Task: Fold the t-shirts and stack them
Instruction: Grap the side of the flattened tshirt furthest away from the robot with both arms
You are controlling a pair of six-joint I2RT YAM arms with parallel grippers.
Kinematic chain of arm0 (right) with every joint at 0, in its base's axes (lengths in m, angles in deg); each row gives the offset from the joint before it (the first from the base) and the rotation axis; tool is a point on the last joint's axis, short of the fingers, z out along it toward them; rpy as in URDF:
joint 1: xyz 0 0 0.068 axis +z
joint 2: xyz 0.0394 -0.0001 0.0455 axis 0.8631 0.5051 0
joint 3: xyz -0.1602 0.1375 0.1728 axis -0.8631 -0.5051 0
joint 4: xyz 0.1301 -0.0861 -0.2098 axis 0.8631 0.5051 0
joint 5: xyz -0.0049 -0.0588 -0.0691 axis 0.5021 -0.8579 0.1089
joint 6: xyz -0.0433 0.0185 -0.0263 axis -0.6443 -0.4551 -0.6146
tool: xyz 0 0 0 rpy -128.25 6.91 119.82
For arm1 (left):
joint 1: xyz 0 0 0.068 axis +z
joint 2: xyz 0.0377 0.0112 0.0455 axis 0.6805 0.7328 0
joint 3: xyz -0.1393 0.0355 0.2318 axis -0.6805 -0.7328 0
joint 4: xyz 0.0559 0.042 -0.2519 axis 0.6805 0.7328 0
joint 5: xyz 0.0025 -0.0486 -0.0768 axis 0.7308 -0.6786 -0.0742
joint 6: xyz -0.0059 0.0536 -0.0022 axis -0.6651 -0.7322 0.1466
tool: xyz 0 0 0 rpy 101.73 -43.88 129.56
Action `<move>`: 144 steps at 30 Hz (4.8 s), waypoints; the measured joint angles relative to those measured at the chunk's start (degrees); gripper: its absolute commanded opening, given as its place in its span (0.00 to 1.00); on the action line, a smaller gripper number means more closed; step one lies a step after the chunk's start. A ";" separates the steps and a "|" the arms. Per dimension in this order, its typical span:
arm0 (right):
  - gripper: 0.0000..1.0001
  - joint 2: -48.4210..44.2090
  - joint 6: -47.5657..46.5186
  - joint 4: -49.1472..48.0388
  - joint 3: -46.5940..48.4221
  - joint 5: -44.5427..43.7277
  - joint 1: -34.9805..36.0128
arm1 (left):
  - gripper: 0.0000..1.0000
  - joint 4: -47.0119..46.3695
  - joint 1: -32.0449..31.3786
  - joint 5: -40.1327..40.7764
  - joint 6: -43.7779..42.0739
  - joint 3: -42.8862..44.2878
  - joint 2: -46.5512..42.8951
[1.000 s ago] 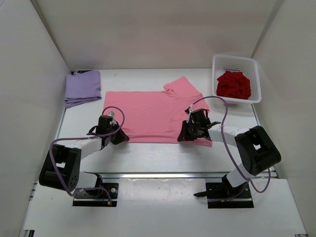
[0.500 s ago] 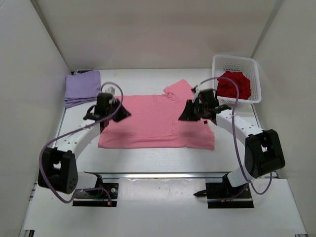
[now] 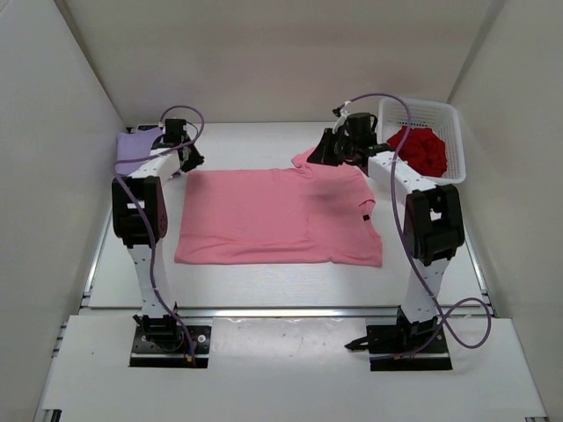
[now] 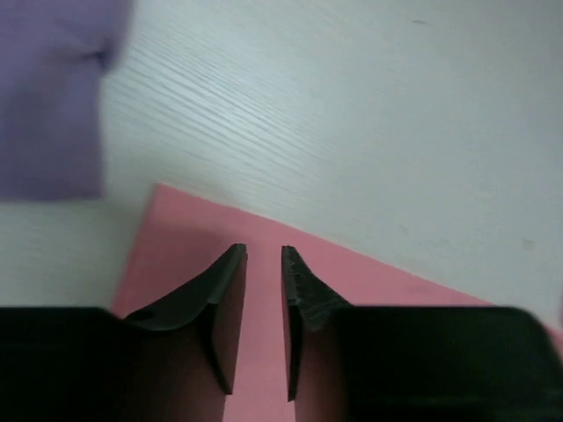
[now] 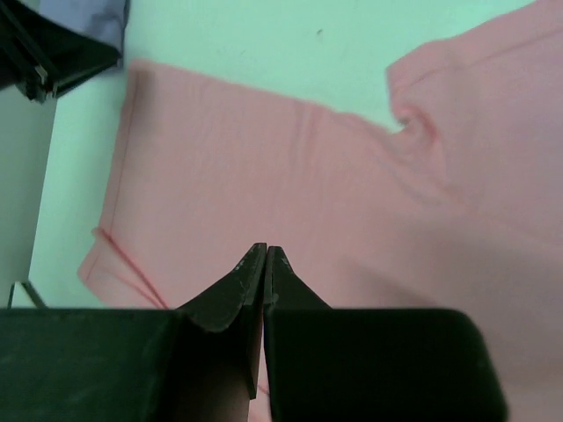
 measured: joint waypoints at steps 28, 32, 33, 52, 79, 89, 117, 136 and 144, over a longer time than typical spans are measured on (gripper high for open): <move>0.18 19.47 -8.85 15.63 29.42 -5.03 -4.15 | 0.48 15.72 1.51 10.12 -9.79 15.08 12.17; 0.21 28.61 -11.50 21.53 44.37 -7.87 -4.52 | 0.39 16.72 0.28 10.12 -9.97 17.90 14.23; 0.23 30.86 -12.02 22.71 48.04 -8.52 -4.79 | 0.43 17.46 0.13 10.12 -10.05 18.97 14.88; 0.34 44.37 -16.02 23.82 57.11 -16.13 -8.48 | 0.52 17.40 3.30 9.42 -7.91 22.16 17.25; 0.35 46.60 -8.66 17.62 57.07 -5.77 -10.91 | 0.03 19.54 3.23 9.25 -9.40 24.00 18.21; 0.26 46.71 -6.16 17.33 56.92 -2.25 -11.45 | 0.02 14.88 3.21 7.34 -8.98 18.43 15.41; 0.00 -2.69 -9.84 24.33 18.34 -9.44 -11.93 | 0.02 10.21 3.21 2.49 -7.43 10.82 10.99; 0.42 -44.30 0.02 15.15 -56.26 -17.00 -10.08 | 0.24 9.14 3.72 -1.66 -4.50 10.93 11.02; 0.26 -42.97 2.29 12.35 -56.26 -18.01 -15.15 | 0.25 7.26 4.00 -1.88 -4.48 8.98 10.71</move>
